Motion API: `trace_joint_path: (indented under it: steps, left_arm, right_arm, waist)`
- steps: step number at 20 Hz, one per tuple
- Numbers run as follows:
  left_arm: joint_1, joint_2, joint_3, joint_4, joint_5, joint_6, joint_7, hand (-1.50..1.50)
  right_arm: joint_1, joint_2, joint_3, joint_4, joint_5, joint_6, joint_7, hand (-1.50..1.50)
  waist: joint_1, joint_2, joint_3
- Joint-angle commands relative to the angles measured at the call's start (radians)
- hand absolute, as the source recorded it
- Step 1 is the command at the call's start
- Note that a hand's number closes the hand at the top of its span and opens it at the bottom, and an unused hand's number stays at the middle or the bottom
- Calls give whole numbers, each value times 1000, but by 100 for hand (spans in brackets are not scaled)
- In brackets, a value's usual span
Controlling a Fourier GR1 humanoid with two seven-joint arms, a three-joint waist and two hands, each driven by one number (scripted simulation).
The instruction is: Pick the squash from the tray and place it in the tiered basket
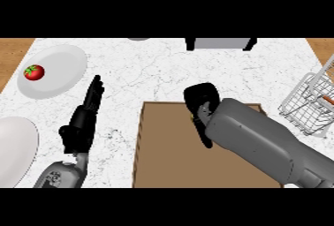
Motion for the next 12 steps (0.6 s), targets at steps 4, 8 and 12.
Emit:
trace_joint_path:
  steps: [4, 8, 12]
  left_arm:
    - [-24, -5, 45, 39, 15, -48, -12, 0]
    - [18, -59, 2, 38, -36, -11, -39, 0]
    - [29, -34, 48, -1, -15, -51, -25, 0]
  right_arm:
    - [20, 98, -51, 83, 101, 31, 85, -150]
    - [80, 114, -58, 101, 181, 10, 48, -150]
    - [93, 42, -131, 90, 221, 92, -53, -150]
  waist:
    - [4, 3, 0]
    - [2, 2, 0]
    - [2, 1, 0]
